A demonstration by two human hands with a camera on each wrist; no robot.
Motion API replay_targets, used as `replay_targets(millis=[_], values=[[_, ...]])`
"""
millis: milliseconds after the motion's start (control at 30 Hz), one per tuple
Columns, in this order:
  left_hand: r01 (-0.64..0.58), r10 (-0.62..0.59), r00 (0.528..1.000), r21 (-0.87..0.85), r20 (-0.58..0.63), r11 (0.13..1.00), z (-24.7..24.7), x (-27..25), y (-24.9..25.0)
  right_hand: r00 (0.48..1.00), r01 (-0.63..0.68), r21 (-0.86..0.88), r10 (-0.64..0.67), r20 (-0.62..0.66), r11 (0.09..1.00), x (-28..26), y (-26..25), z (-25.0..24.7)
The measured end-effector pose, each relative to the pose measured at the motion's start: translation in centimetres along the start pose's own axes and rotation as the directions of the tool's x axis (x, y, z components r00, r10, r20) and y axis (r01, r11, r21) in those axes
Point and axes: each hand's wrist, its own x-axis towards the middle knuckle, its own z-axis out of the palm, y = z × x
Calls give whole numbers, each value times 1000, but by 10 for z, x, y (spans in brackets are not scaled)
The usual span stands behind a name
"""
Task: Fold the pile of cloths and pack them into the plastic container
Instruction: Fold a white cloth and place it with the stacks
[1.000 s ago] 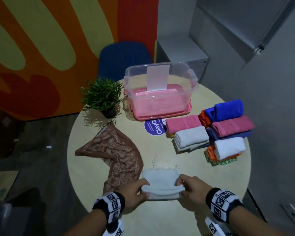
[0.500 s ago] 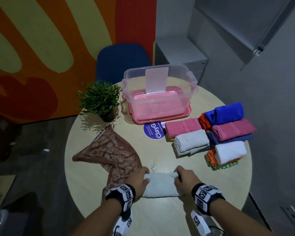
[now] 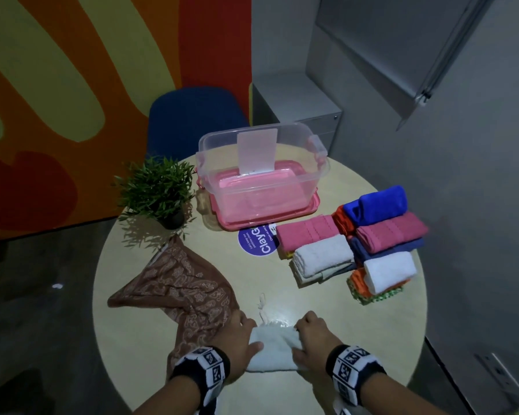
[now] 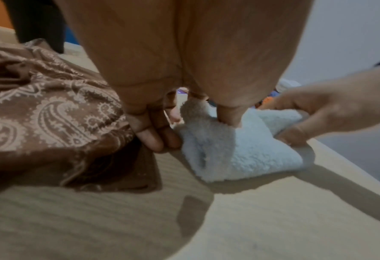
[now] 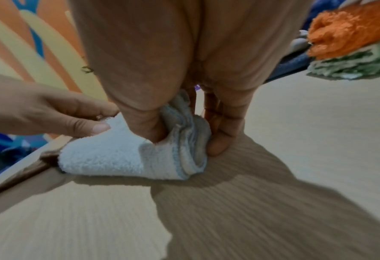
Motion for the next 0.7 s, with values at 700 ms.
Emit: replay_targets(millis=[700], values=[[-84,-200,951,-819,-236,568,-161,101,72,846,139,483,150,-512,865,10,24,-233]])
